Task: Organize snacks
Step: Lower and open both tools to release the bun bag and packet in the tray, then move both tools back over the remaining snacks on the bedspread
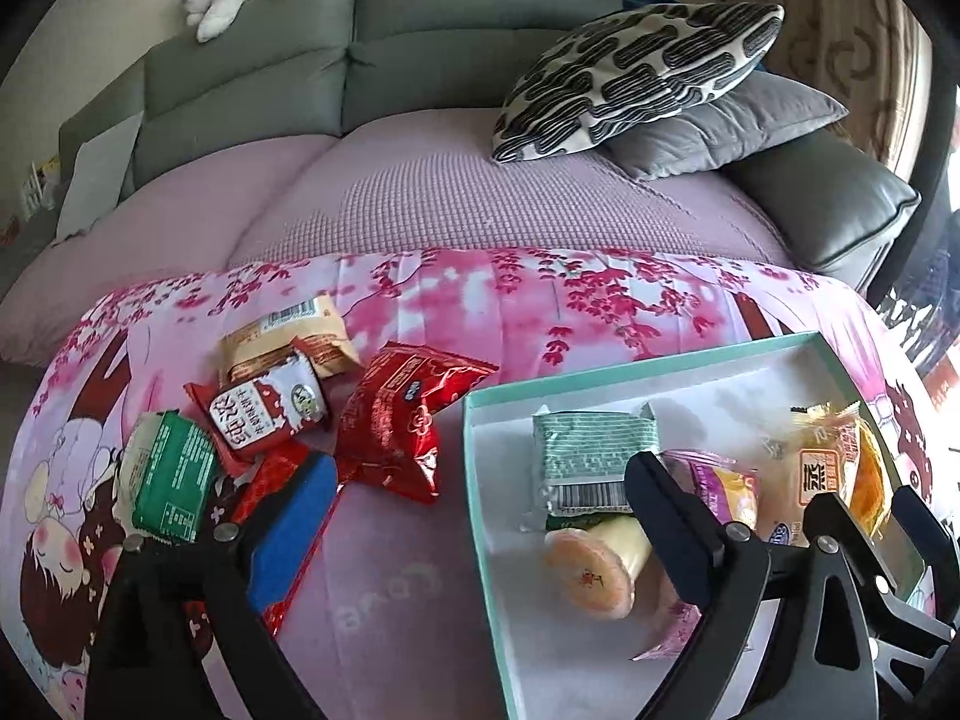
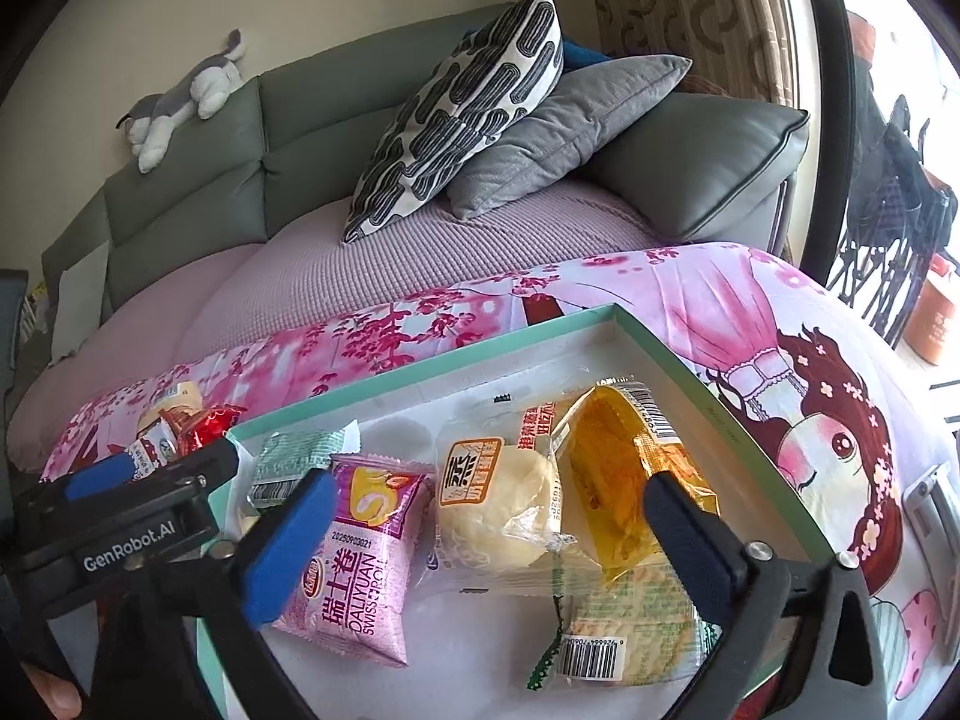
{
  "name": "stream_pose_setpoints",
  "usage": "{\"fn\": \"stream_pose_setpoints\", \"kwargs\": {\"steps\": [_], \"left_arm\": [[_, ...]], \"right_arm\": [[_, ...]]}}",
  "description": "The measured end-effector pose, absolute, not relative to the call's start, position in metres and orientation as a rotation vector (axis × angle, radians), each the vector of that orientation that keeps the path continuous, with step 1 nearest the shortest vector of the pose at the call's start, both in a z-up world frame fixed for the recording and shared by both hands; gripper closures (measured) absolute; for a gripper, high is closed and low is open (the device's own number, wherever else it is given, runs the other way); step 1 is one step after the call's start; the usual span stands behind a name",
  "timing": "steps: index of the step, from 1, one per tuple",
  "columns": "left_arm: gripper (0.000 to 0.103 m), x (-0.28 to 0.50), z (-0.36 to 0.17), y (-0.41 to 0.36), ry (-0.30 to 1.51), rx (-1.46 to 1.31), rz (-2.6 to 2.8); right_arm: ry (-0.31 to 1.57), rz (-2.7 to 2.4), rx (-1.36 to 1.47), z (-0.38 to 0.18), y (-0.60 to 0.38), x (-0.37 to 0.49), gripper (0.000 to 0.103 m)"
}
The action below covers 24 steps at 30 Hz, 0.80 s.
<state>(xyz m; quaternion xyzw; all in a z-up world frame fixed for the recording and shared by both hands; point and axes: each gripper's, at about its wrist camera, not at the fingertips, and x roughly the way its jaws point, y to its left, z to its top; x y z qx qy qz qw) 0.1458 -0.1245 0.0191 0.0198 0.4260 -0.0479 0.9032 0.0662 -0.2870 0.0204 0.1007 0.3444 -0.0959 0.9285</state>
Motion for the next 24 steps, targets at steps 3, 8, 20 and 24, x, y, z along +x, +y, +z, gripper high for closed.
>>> {"fn": "stream_pose_setpoints", "kwargs": {"steps": [3,8,20,24], "left_arm": [[0.005,0.145,0.020,-0.120,0.880,0.035,-0.085],[0.001,0.143,0.023,-0.113,0.860,0.033,-0.063],[0.001,0.134,0.032,-0.091,0.810,0.001,-0.027],[0.001,0.132,0.032,-0.082,0.812,-0.009,-0.011]], "right_arm": [[0.707,-0.198,0.202,0.019,-0.287,0.067,0.000],[0.691,-0.193,0.216,0.020,-0.288,0.066,0.000],[0.714,-0.151,0.207,0.018,-0.276,0.068,0.000],[0.729,-0.129,0.197,0.017,-0.269,0.070,0.000]]}}
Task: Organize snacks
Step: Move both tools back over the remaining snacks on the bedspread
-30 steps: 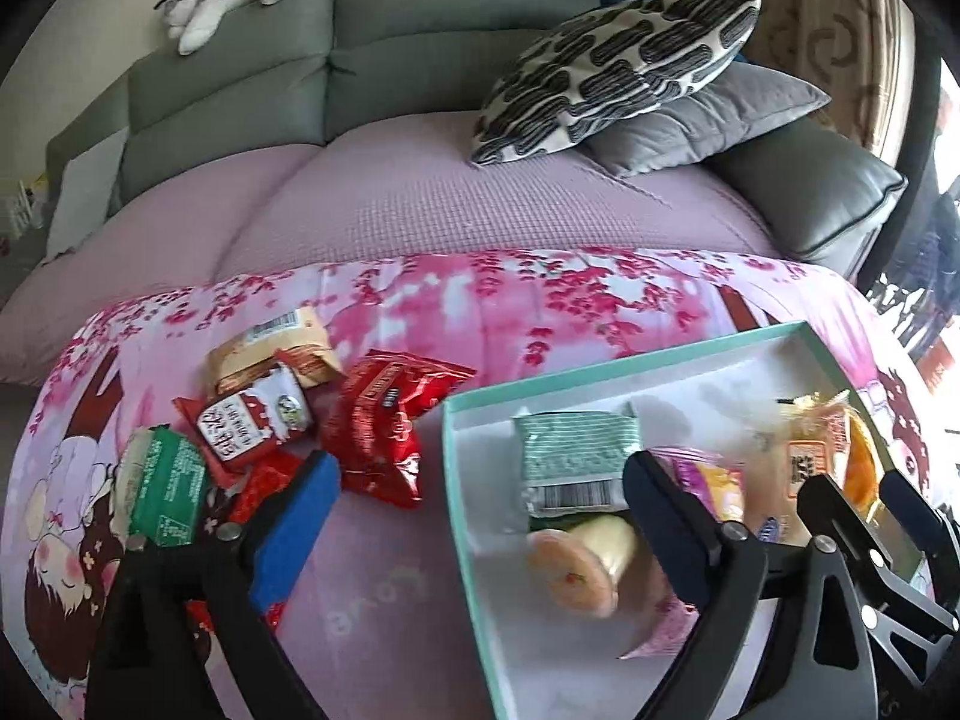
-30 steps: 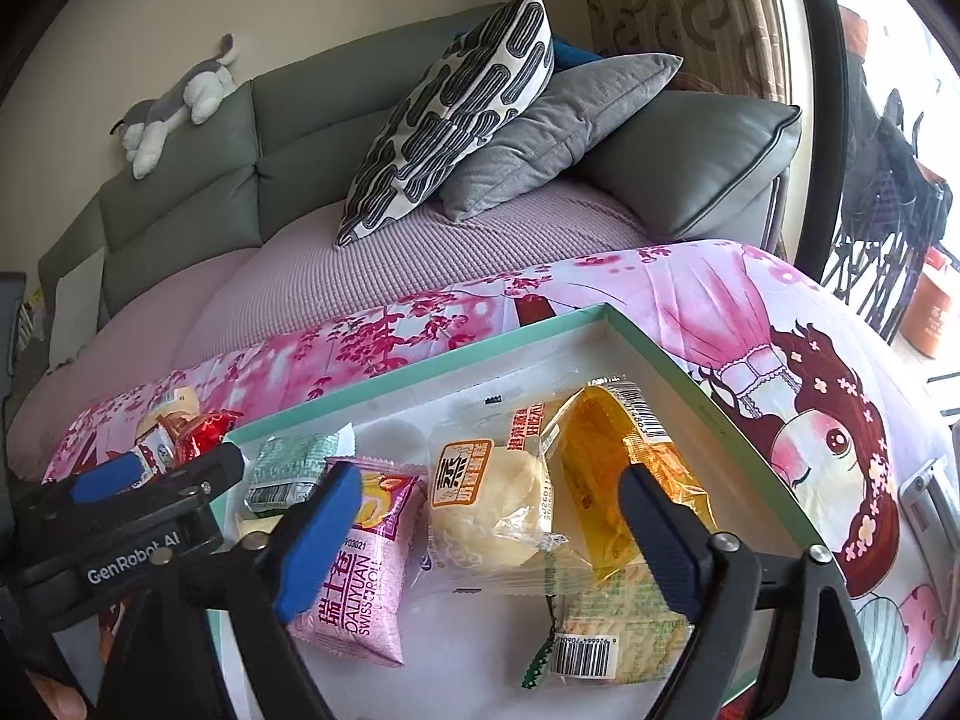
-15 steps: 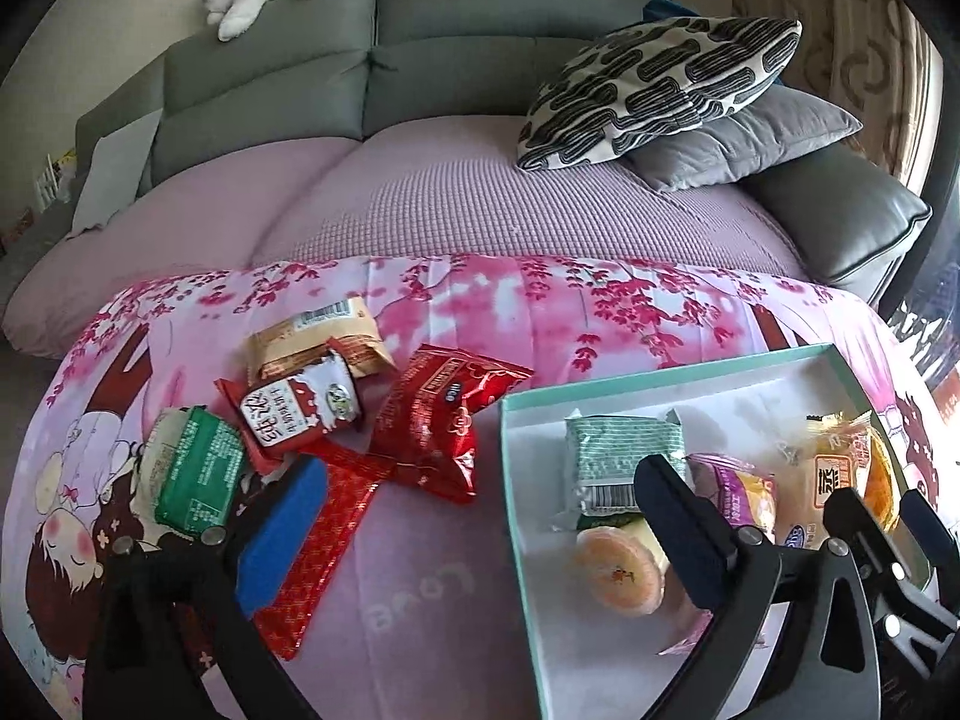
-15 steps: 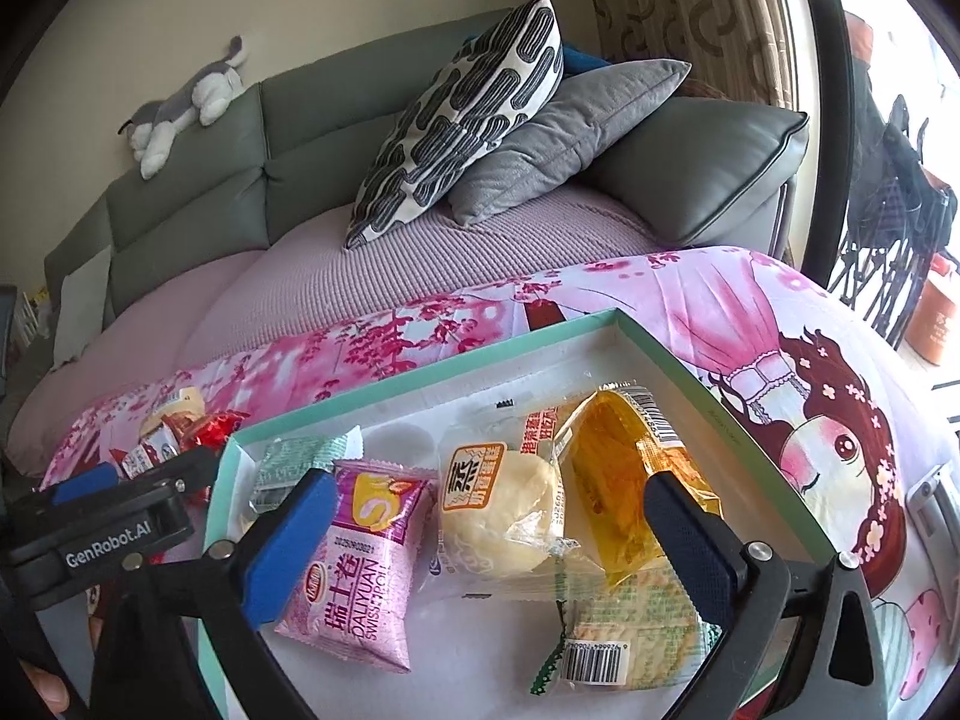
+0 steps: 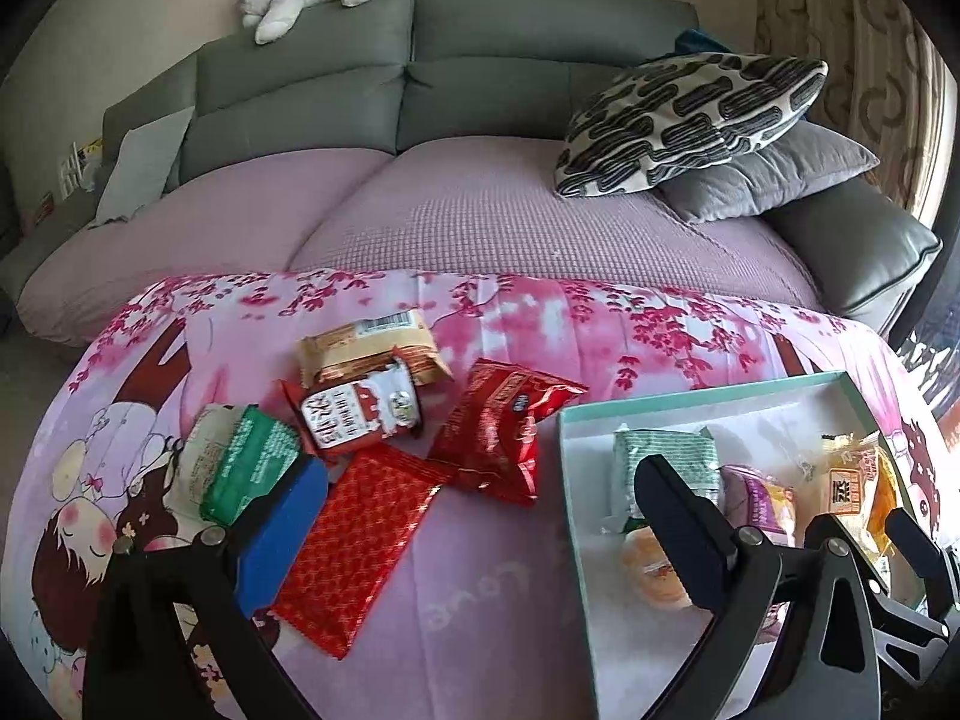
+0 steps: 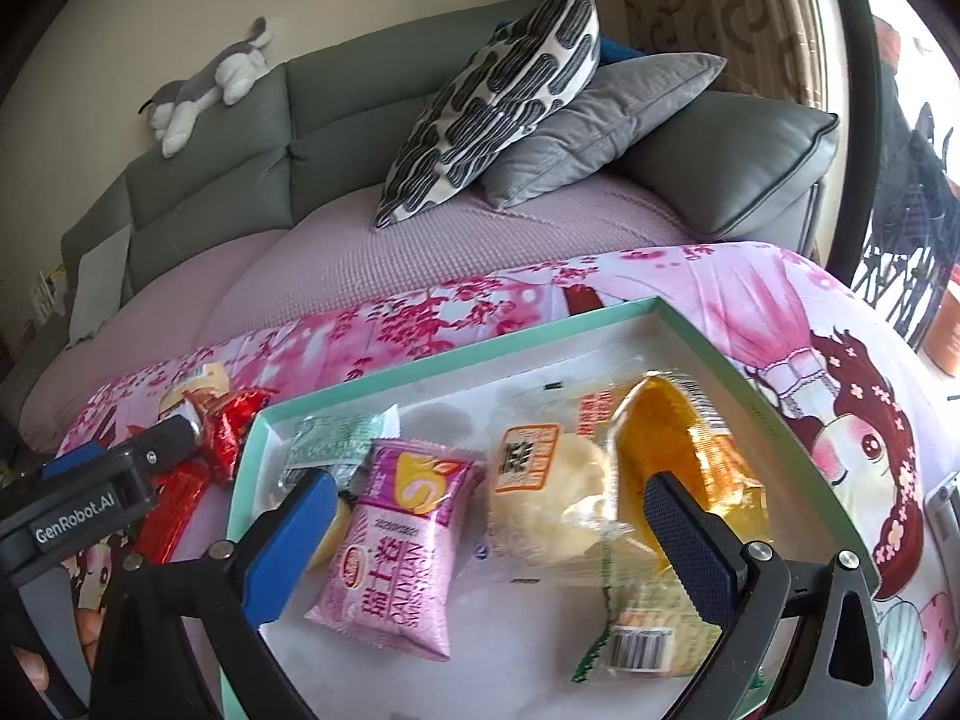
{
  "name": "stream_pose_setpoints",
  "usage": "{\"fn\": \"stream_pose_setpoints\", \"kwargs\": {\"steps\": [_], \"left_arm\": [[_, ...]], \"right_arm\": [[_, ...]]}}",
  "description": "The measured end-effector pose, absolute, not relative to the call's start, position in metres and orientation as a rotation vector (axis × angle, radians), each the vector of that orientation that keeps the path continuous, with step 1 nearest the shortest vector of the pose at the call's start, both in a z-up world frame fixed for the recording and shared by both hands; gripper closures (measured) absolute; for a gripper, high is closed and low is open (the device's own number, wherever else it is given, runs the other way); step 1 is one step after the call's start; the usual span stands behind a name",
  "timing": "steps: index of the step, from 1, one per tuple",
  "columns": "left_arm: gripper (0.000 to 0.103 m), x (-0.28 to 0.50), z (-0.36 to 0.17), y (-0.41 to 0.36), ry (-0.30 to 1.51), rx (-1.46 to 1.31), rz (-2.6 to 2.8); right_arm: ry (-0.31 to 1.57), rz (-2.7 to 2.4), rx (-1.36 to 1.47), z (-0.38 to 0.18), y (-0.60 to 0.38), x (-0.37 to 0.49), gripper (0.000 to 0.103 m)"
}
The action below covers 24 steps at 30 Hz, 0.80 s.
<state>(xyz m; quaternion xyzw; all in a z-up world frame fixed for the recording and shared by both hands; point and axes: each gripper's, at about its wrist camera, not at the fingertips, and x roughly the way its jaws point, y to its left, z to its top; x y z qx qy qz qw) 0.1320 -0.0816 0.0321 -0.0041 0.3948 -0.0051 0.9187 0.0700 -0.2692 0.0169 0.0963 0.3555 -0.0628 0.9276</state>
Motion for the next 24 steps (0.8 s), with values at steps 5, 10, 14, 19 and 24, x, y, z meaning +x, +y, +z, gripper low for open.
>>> {"fn": "stream_pose_setpoints", "kwargs": {"steps": [5,10,14,19,24], "left_arm": [[0.001,0.128,0.029,-0.069,0.823,-0.015,0.011],[0.001,0.125,0.025,-0.053,0.839,-0.038,0.030],[0.001,0.124,0.024,-0.035,0.841,-0.065,0.054],[0.001,0.122,0.025,-0.008,0.840,-0.087,0.097],[0.001,0.120,0.025,0.019,0.854,-0.059,0.138]], "right_arm": [[0.753,-0.102,0.189,0.015,-0.258,0.073,0.000],[0.764,-0.068,0.176,0.015,-0.245,0.075,0.000],[0.765,-0.042,0.165,0.016,-0.232,0.077,0.000],[0.769,-0.016,0.170,0.015,-0.216,0.078,0.000],[0.756,0.004,0.166,0.018,-0.197,0.080,0.000]]}}
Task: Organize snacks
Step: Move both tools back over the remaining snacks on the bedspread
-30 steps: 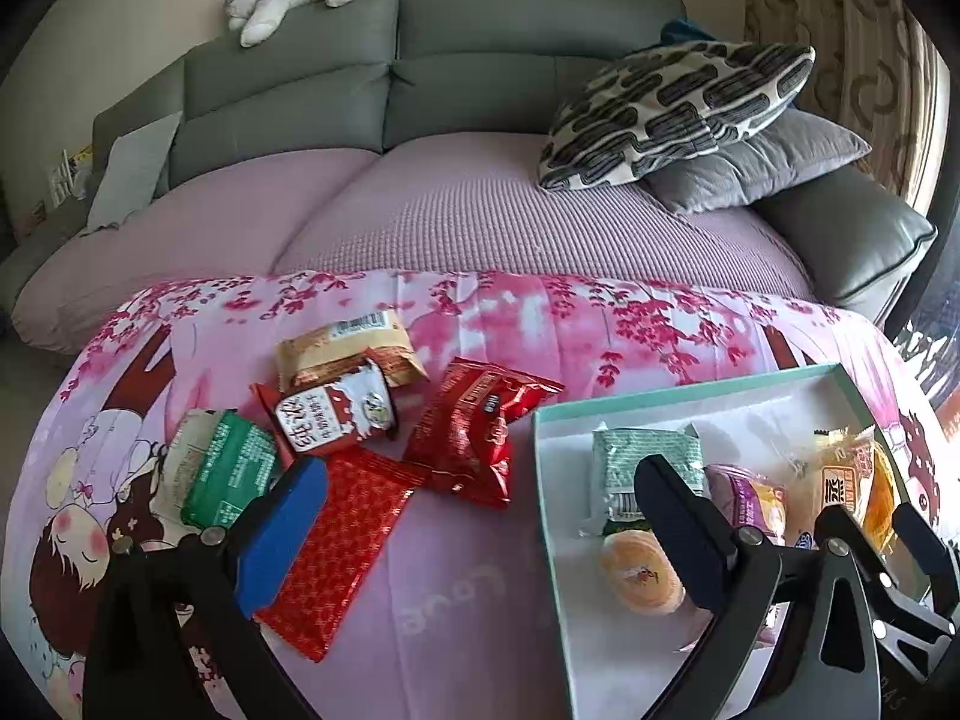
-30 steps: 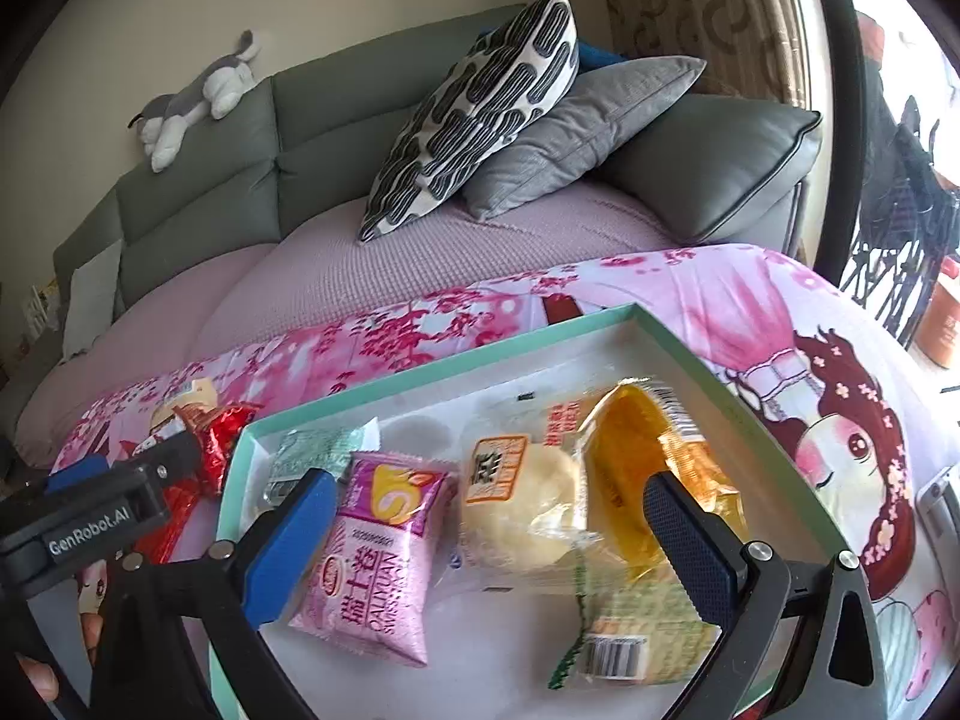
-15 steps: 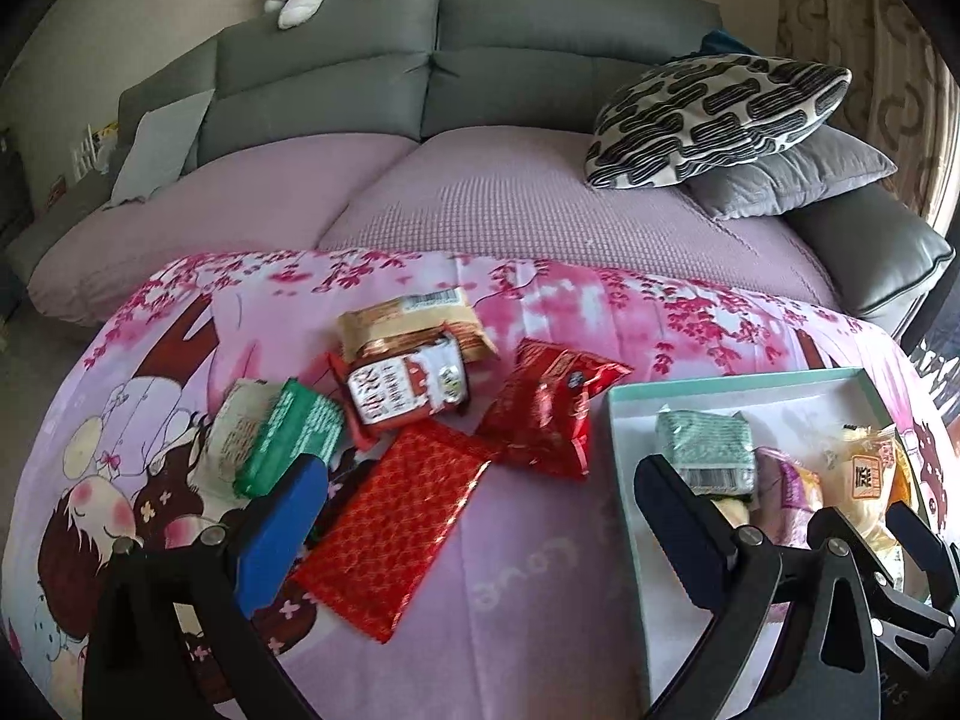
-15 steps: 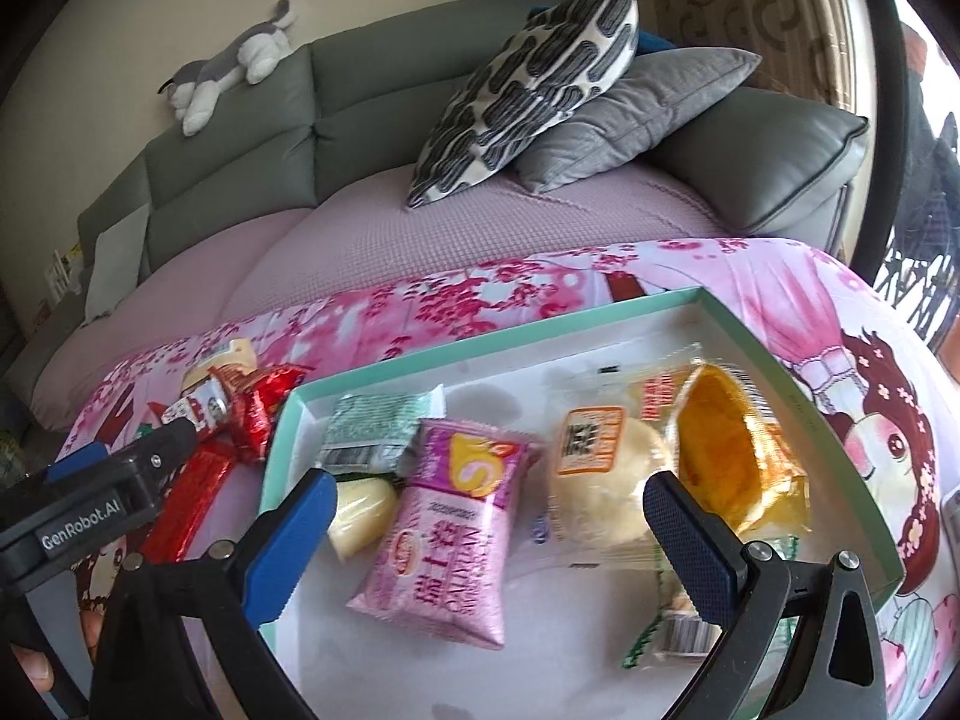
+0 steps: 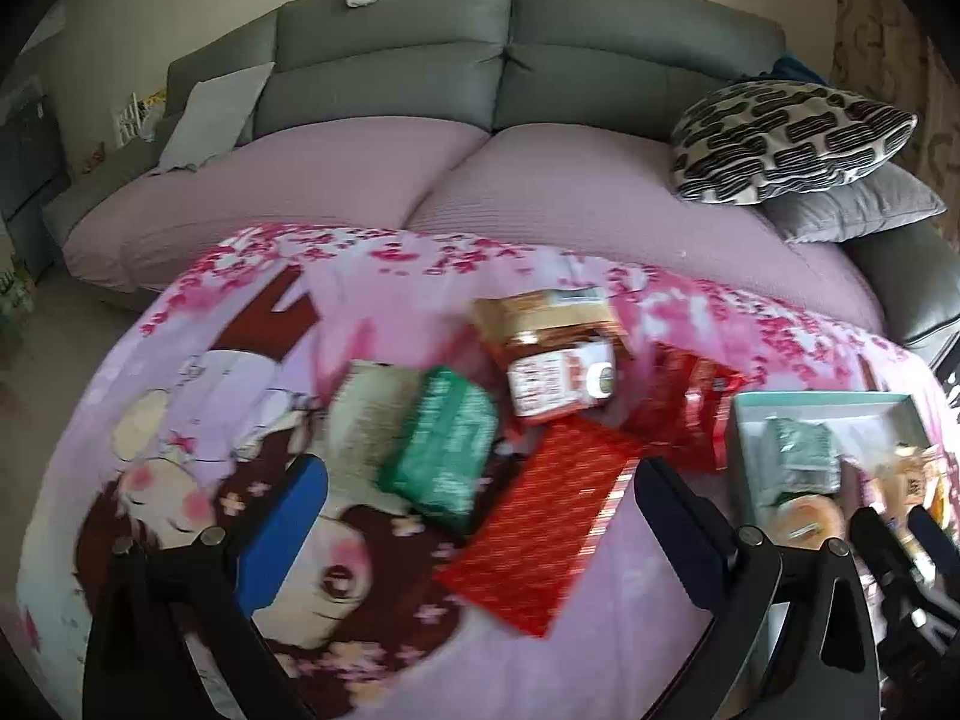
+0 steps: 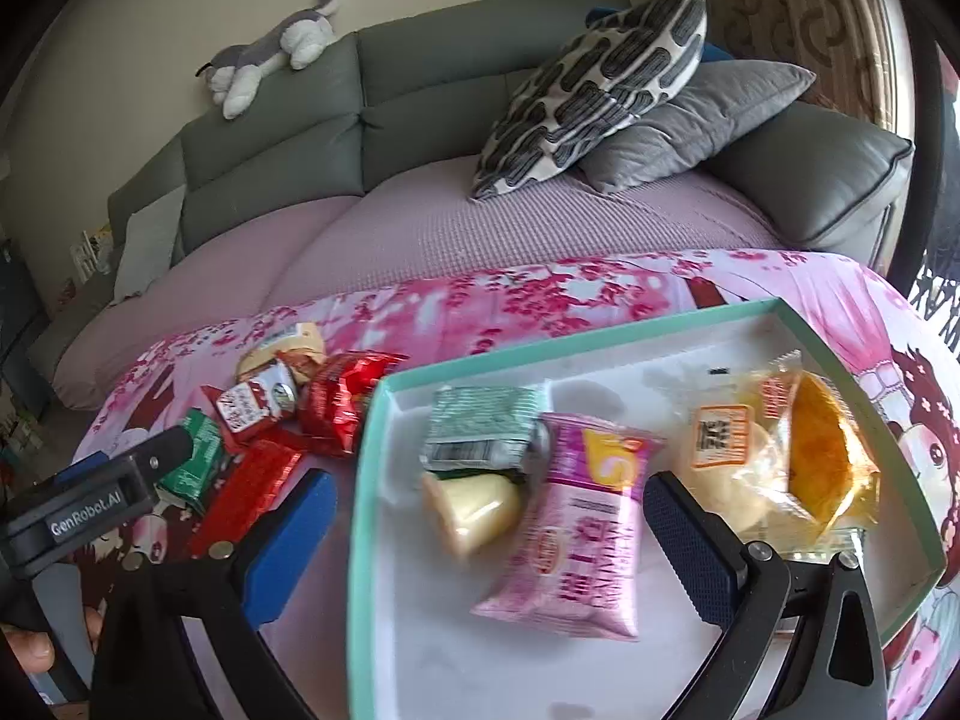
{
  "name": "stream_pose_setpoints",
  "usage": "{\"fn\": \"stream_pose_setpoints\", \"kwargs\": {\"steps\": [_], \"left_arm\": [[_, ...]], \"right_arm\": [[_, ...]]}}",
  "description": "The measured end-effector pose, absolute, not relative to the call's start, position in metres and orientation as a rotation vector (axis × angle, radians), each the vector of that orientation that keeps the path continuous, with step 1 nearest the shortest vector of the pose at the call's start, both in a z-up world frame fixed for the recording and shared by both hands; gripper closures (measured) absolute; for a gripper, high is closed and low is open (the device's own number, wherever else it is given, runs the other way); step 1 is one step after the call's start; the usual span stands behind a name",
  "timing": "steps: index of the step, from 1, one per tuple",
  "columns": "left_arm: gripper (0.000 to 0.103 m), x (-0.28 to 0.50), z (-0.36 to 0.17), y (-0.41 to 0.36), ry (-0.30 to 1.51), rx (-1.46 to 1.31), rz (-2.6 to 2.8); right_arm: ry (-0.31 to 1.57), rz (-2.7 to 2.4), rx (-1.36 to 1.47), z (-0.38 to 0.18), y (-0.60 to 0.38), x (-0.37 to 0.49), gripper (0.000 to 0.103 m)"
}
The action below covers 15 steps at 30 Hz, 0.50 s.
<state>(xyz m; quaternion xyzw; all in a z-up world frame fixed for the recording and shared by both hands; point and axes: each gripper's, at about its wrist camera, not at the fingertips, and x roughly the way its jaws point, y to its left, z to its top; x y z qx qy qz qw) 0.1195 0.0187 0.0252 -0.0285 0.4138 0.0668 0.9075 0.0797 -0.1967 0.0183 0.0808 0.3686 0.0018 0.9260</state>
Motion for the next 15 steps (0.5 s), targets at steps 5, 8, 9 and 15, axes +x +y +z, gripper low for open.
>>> {"fn": "stream_pose_setpoints", "kwargs": {"steps": [5,8,9,15], "left_arm": [[0.001,0.116,0.025,0.054,0.872,-0.053,0.189],[0.001,0.115,0.023,0.073,0.882,-0.056,0.217],[0.001,0.115,0.023,0.078,0.886,-0.059,0.219],[0.001,0.117,0.017,0.103,0.920,-0.114,0.208]], "right_arm": [[0.746,0.035,0.153,0.020,-0.171,0.081,0.000],[0.749,0.056,0.124,0.019,-0.152,0.083,0.000],[0.749,0.063,0.118,0.019,-0.146,0.083,0.000],[0.754,0.110,0.102,0.017,-0.107,0.084,0.000]]}}
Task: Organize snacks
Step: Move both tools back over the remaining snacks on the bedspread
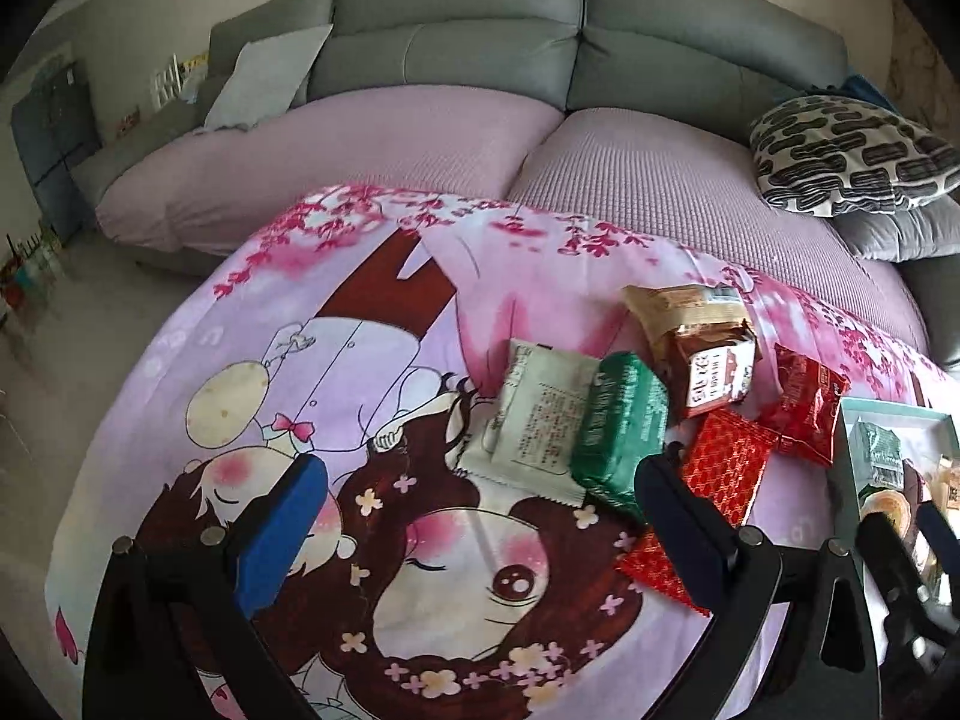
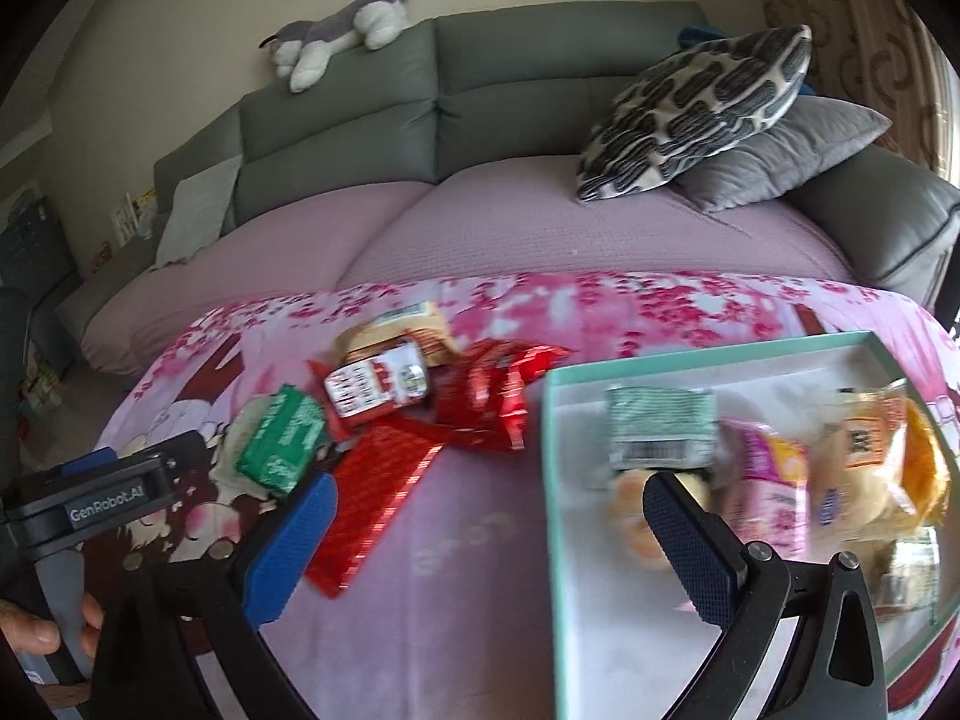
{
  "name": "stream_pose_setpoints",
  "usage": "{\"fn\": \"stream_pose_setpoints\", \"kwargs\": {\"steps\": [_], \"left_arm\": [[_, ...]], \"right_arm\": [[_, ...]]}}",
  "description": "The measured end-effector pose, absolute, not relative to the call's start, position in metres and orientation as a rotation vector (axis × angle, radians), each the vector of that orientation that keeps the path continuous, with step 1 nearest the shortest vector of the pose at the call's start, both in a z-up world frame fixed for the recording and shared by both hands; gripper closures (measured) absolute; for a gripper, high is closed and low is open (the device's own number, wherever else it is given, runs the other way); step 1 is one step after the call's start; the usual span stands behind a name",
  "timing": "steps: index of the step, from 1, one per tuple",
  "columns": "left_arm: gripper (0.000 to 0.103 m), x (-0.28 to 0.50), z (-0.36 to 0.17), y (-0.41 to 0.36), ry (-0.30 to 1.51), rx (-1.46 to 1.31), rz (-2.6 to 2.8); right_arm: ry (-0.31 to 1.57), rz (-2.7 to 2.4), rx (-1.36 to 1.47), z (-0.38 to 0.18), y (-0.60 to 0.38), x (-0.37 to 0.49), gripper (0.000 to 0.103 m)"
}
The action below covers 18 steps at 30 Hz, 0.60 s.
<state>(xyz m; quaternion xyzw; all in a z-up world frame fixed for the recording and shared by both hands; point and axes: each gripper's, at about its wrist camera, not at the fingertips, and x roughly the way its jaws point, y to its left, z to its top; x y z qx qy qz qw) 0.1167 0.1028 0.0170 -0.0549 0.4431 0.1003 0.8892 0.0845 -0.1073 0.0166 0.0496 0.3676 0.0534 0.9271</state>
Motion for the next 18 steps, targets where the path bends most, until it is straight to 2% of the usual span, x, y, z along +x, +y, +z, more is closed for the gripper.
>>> {"fn": "stream_pose_setpoints", "kwargs": {"steps": [18], "left_arm": [[0.001,0.151,-0.018,0.124,0.979,-0.207,0.147]], "right_arm": [[0.849,0.129,0.014,-0.017,-0.042,0.099,0.000]]}}
